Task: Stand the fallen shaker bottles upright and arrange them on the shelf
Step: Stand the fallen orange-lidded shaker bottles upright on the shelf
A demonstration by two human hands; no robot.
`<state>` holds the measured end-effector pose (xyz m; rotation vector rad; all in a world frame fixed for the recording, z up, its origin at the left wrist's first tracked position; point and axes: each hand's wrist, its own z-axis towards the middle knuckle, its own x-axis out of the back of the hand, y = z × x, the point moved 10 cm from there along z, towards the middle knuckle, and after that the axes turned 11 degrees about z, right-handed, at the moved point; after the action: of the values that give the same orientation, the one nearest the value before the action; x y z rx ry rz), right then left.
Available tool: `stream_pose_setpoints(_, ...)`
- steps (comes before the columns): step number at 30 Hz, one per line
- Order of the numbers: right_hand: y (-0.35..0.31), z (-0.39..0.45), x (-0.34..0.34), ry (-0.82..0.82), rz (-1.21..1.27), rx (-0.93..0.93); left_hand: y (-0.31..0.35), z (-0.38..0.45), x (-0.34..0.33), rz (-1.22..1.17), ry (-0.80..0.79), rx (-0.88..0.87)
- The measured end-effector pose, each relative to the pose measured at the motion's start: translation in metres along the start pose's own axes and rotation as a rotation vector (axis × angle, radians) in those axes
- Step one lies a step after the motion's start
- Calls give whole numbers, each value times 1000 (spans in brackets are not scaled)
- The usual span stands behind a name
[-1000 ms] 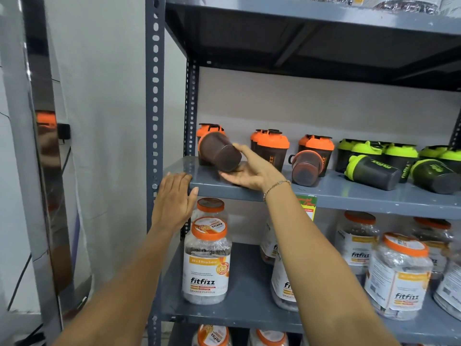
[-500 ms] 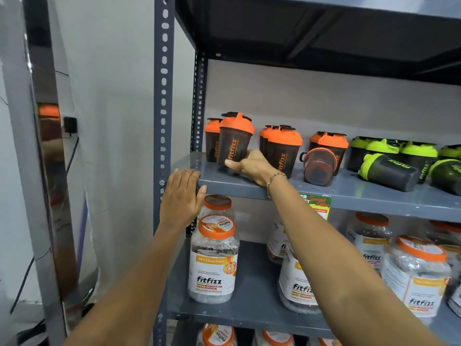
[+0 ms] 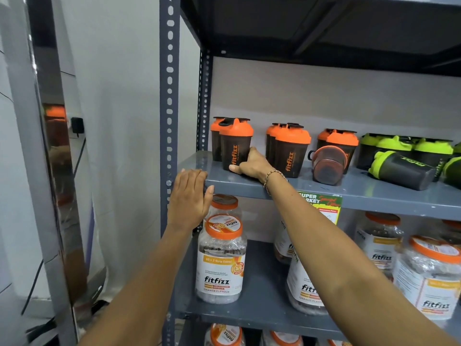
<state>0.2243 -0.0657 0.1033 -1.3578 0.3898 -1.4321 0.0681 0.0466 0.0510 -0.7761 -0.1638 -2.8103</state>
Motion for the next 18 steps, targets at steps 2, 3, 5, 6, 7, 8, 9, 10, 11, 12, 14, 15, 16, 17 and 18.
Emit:
stream_pose_setpoints(2, -1, -1, -2, -18, 4, 3, 1, 0, 1, 1, -6, -1)
stream_pose_setpoints(3, -2, -2, -4, -31, 10, 3, 1, 0, 1, -3, -9, 3)
stream_pose_setpoints(5, -3, -4, -6, -64, 13, -6, 1, -1, 1, -15, -17, 19)
stream_pose_setpoints(6, -3, -5, -6, -79, 12, -16, 1, -1, 1, -20, -22, 25)
stream_pose_setpoints(7, -3, -7, -6, -92, 13, -27, 1, -1, 1, -25, -26, 30)
stream_pose_setpoints(8, -3, -8, -6, -104, 20, -37, 1, 0, 2, -30, -27, 33)
stream_pose_setpoints(9, -3, -11, -5, -115, 32, -50, 1, 0, 3, -38, -27, 37)
stream_pose_setpoints(10, -2, -16, -3, -127, 39, -65, 1, 1, 4, -45, -26, 43)
stream_pose_setpoints(11, -2, -22, -1, -135, 33, -75, 0, 1, 4, -51, -27, 52)
stream_pose_setpoints(12, -2, -29, 3, -132, 16, -72, 0, 1, 5, -51, -25, 60)
stream_pose_setpoints(14, 0, -43, 18, -64, -12, -18, 8, 0, 7, -54, -12, 55)
stream_pose_setpoints(15, 0, -53, 32, 12, 13, 30, 17, -1, 7, -66, -9, 41)
stream_pose_setpoints(16, -1, -64, 52, 120, 61, 87, 27, -2, 7, -85, -10, 26)
stream_pose_setpoints(17, 1, -78, 76, 255, 104, 143, 40, -3, 6, -103, -16, 13)
stream_pose_setpoints(18, 4, -94, 104, 406, 131, 183, 53, -3, 5, -115, -23, -2)
